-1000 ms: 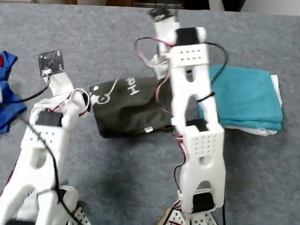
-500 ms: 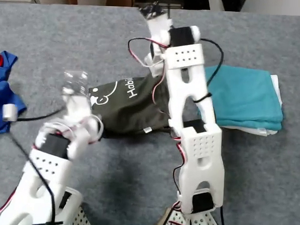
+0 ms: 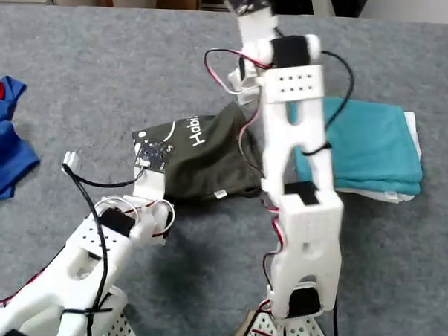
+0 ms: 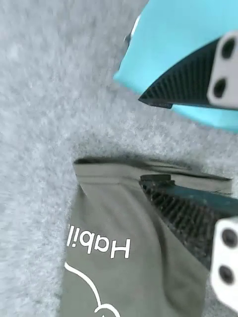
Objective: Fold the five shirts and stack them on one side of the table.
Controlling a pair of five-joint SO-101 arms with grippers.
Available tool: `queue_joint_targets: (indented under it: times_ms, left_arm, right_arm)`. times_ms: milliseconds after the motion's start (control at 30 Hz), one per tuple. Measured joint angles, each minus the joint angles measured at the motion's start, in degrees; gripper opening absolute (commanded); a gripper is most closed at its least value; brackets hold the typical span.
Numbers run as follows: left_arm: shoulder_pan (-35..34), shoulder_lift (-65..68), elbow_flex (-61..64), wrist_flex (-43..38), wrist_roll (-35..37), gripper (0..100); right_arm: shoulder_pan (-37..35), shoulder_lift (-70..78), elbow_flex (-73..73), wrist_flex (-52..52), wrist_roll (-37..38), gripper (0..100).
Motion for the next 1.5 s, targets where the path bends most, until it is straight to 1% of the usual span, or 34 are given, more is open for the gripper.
queue_joint_targets:
  times_ms: [133, 233, 300, 400, 567, 633, 700, 767, 867, 933, 1033, 1200, 1333, 1500]
  left_arm:
    - [0.0, 0.0, -0.79, 1.41, -0.09, 2]
    - [-0.09, 0.0, -6.15, 7.91, -0.09, 2]
    - [-1.58, -1.05, -10.73, 12.57, -0.18, 2]
    - [-5.45, -5.27, -16.7, 16.79, -0.18, 2]
    - [-14.51, -11.96, -18.55, 17.93, -0.18, 2]
    - [-17.85, -12.84, -17.32, 17.23, -0.18, 2]
    - [-20.84, -13.01, -14.24, 14.86, -0.18, 2]
    - [-23.3, -13.01, -10.46, 11.78, -0.18, 2]
    - [-26.55, -13.01, -5.98, 7.56, -0.18, 2]
    - [-28.13, -13.01, -3.96, 5.19, -0.18, 2]
    - [-29.89, -13.01, -1.93, 2.02, -0.18, 2]
    - [-30.51, -13.01, 0.53, -2.55, -0.09, 2]
    - [-30.51, -13.01, 0.79, -3.25, -0.09, 2]
    - [-30.51, -13.01, 0.79, -3.25, -0.09, 2]
  right_arm:
    - [2.29, -9.14, 10.2, 0.0, -2.11, 23.1]
    - [3.96, -17.67, 20.66, 0.0, -3.87, 23.1]
    - [4.22, -23.56, 29.01, 0.0, -5.36, 23.1]
    - [4.22, -31.74, 41.49, 0.0, -8.79, 23.4]
    - [4.22, -40.35, 59.16, -0.44, -16.18, 23.6]
    - [4.22, -41.76, 64.62, -3.43, -18.55, 23.6]
    - [4.22, -42.2, 69.19, -7.91, -21.89, 26.3]
    - [3.69, -42.2, 72.53, -12.13, -26.46, 33.7]
    - [0.53, -42.2, 75.6, -16.44, -34.99, 46.5]
    - [-1.05, -42.2, 76.31, -19.25, -39.47, 50.2]
    - [-4.22, -42.2, 76.92, -23.91, -43.43, 48.6]
    - [-8.88, -41.76, 81.05, -33.58, -49.23, 44.7]
    - [-9.58, -36.13, 83.34, -38.77, -52.66, 41.5]
    - [-9.49, -26.37, 83.34, -45.1, -53.54, 34.3]
